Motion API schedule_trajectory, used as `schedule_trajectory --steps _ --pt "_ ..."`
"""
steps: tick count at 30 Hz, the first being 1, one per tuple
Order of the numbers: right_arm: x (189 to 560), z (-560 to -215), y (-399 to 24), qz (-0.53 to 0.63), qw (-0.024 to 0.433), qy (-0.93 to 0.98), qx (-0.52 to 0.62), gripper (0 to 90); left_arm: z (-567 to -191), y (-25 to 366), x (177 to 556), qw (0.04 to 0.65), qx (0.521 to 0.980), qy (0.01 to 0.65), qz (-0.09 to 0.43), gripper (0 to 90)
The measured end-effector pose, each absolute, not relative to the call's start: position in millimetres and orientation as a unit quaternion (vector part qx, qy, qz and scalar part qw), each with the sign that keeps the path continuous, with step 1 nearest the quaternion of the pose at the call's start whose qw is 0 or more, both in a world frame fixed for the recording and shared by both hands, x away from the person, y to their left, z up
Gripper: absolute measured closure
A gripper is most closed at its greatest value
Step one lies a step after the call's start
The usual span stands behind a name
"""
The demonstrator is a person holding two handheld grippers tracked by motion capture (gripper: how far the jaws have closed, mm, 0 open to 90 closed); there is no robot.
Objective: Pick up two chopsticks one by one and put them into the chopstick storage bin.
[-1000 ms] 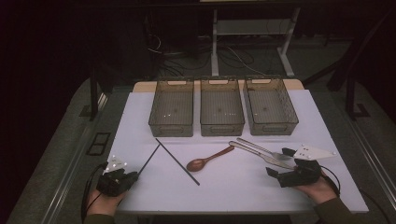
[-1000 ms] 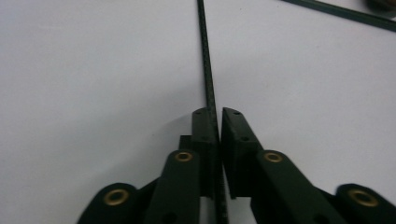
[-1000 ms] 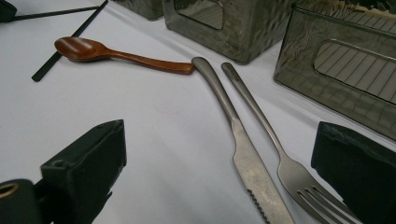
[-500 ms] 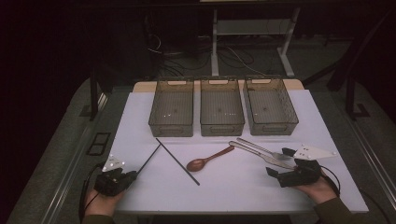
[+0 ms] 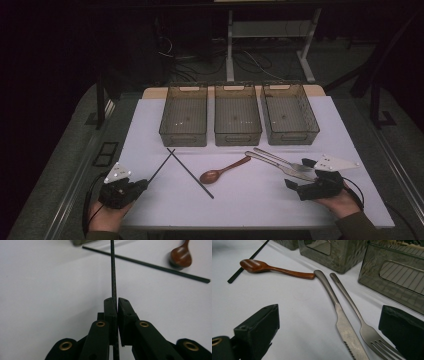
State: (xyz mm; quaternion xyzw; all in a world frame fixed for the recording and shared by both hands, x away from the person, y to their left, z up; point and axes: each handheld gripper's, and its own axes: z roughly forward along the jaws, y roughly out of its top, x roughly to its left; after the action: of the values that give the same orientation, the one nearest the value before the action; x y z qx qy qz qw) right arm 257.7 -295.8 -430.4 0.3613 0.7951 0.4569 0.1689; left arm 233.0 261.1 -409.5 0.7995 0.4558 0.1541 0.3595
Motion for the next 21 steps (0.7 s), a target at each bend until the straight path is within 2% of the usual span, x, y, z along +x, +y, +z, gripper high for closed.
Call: schedule_trajectory --steps 21 --pt "250 -436 -303 0.49 0.144 0.777 0.368 2.5 -397 245 254 0.391 0.803 0.423 0.153 84.9"
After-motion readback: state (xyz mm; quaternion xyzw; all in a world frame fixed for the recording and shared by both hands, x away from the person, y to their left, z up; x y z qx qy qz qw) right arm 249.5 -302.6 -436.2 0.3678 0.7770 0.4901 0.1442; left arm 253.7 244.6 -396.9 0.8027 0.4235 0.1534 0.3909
